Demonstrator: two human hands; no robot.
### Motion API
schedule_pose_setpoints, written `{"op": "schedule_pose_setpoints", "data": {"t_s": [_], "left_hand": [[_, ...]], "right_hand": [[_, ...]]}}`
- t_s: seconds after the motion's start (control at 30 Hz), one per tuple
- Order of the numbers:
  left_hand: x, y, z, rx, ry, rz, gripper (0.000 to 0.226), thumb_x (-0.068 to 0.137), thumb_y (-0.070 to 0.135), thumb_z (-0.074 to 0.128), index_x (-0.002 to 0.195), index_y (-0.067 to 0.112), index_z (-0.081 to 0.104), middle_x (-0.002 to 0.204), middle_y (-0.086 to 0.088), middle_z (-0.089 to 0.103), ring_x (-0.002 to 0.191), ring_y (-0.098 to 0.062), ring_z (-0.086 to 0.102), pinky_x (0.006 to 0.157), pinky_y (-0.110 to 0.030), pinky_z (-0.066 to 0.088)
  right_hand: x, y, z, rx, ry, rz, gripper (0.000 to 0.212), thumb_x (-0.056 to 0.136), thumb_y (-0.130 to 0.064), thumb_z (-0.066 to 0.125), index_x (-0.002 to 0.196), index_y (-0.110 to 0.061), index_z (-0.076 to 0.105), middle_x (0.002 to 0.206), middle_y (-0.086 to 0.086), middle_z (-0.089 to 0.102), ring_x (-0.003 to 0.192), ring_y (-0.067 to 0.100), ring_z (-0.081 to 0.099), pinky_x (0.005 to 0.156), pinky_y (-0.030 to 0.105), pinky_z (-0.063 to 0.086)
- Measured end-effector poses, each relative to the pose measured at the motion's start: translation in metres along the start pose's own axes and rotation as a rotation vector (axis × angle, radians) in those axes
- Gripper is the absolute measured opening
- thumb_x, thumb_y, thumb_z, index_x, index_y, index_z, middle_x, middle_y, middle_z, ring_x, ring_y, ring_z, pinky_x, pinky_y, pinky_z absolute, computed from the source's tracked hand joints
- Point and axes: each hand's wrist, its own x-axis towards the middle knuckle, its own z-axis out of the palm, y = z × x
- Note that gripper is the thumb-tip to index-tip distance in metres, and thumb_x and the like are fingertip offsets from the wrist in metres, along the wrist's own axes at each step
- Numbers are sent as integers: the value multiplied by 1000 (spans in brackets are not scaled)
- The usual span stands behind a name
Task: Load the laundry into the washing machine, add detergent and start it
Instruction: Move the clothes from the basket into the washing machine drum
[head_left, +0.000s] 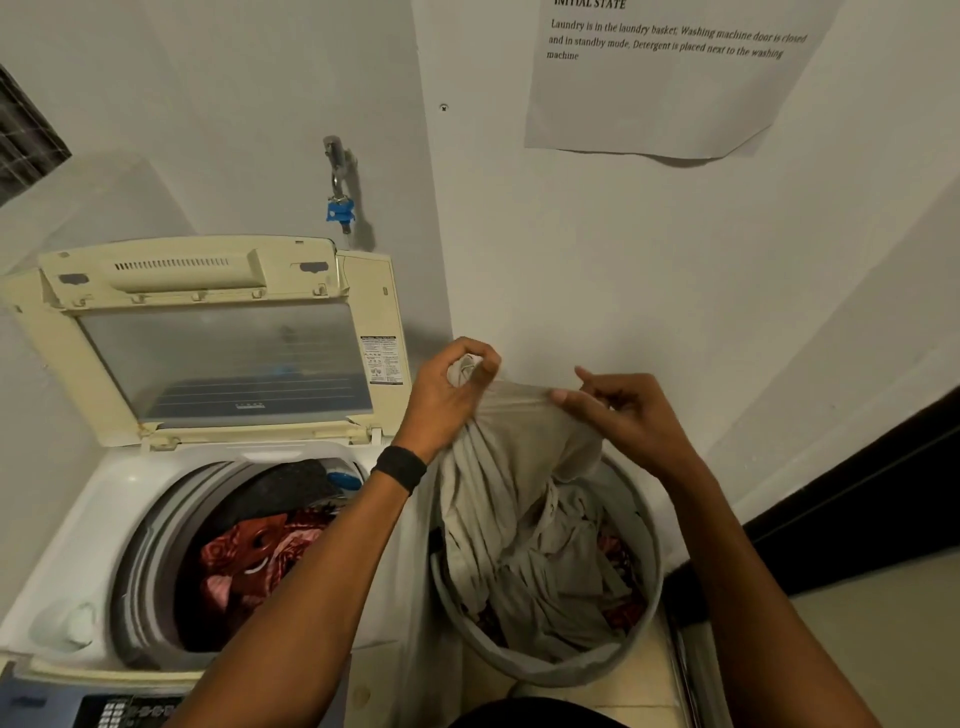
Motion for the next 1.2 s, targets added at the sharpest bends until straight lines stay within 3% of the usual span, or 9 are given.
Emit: {"op": "schedule_pose_setpoints", "data": {"t_s": [0.17,0.33,0.57,0.63,0.73,0.9,1.0,1.1,1.2], "left_hand": [[14,35,-3,29,-157,21,28,91,32,73,86,4,69,77,1,64,71,-3,57,67,-17,46],[30,54,-12,-104,-8,67,40,108,34,51,85,2,51,80,-8,44,76,-17,45,72,-34,38],[25,41,-9,-311,252,-120,49,102,52,54,117,7,67,110,-11,65,101,-26,68,100,-47,53],[29,40,-14,-343,285,-132,40,105,47,52,119,14,70,98,1,64,86,-19,67,92,-50,57],[27,36,-23,-158,247,-57,34,109,42,46,81,37,65,68,20,53,69,-6,51,76,-42,50],[17,25,-13,-110,156,5,47,94,48,57,98,2,50,80,2,47,66,3,52,67,-18,52],[13,21,0,-118,-7,0,73,85,64,67,121,3,53,107,-6,62,94,-11,65,83,-28,56],[12,20,14,-69,-150,-36,59,88,53,70,129,12,59,123,-9,66,113,-23,65,93,-33,54],[13,13,14,-23,-130,-28,30,99,34,68,106,5,64,92,-2,65,85,-12,61,76,-29,49]], "right_hand": [[18,-61,1,-57,144,-177,42,95,-17,72,60,-1,55,57,1,46,58,9,45,58,24,37],[45,-64,11,-125,53,-228,38,97,-27,71,70,-3,57,66,9,50,62,23,49,58,25,35],[37,-4,28,-351,-678,280,53,82,-69,67,105,-22,76,94,0,77,81,18,74,81,43,62],[30,12,28,-499,-748,329,52,83,-67,69,102,-19,78,92,5,77,80,24,72,82,46,61],[24,12,11,-548,-546,262,27,89,-55,72,81,-29,75,75,-2,72,69,14,67,66,38,55],[33,-34,-21,-116,27,-84,23,95,-31,74,81,-12,70,79,8,68,79,23,65,70,36,49],[47,-44,-10,-150,24,-178,15,98,-24,69,95,-10,76,93,3,76,90,20,71,82,40,55],[55,-36,14,-156,-3,-165,11,97,-19,71,98,-11,78,96,-3,76,94,15,71,85,38,56],[53,-27,28,-107,59,-111,12,97,-22,70,97,-13,77,93,-9,76,92,10,70,83,29,54]]}}
